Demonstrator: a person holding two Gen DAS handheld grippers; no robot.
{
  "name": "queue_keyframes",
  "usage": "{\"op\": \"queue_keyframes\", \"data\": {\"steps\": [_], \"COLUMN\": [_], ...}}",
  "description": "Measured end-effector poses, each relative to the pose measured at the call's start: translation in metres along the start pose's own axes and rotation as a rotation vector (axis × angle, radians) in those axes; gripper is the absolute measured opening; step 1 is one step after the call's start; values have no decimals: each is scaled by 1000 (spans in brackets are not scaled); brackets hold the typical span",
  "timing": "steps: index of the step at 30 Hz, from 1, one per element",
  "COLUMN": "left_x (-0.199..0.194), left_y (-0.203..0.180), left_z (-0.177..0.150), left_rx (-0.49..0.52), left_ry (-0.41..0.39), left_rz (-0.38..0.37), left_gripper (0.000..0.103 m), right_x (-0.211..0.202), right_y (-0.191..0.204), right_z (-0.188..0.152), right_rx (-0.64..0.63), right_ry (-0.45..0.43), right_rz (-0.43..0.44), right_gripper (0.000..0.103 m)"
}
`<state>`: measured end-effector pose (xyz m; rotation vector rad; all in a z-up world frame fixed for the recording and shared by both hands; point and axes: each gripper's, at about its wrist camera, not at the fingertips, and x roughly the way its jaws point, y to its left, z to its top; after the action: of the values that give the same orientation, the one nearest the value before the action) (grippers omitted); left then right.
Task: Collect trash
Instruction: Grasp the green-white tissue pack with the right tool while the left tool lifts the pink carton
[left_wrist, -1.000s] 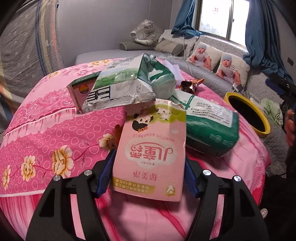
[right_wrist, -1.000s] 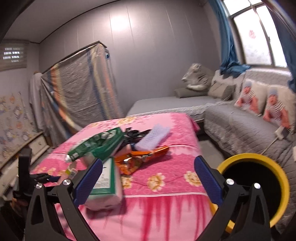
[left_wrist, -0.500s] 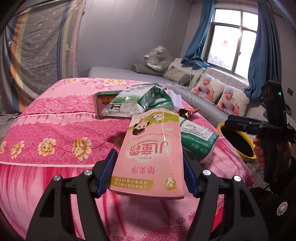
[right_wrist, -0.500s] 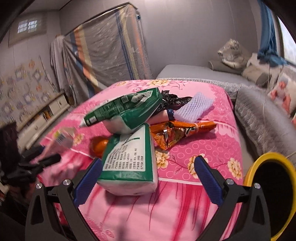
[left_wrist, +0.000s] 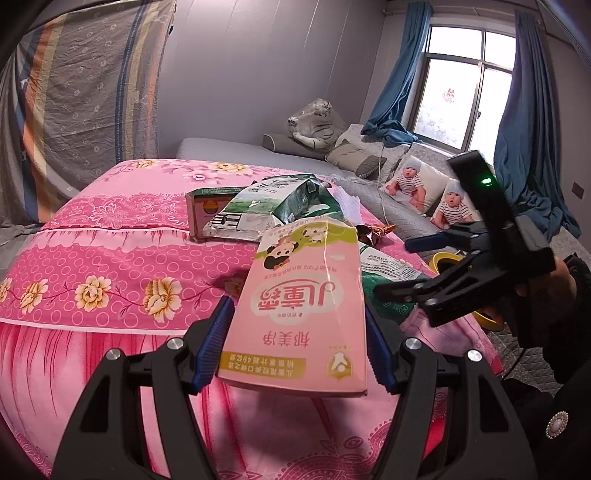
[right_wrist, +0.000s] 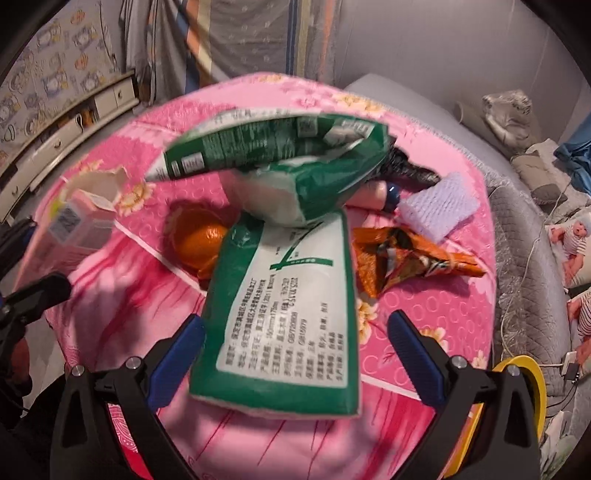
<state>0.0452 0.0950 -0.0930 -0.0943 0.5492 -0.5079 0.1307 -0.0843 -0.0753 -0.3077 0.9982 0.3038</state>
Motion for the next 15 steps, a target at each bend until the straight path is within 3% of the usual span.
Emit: {"op": "queue_keyframes", "data": {"steps": [4,8,10,12,15], "left_x": [-1,-2,-3,-5,-6], "left_y": [2,3,3,3,2], "left_z": [-1,1,1,1,3], "left_rx": [-1,-10,-4,5,6], "left_ry": [-2,-3,-8,-12,-20], "left_rz": [10,18,24,33,41], "left_gripper": [64,64,64,64,64], "right_x": [32,55,51,47,39], "right_y": [6,6,3,-4,-18], "right_z": [6,7,5,2,-2], "right_rx": [-22,-3,18,19,64], "right_ry": [84,108,93,67,55], "right_rz": [21,-2,30,51,121], "right_gripper": [96,95,86,67,57]}}
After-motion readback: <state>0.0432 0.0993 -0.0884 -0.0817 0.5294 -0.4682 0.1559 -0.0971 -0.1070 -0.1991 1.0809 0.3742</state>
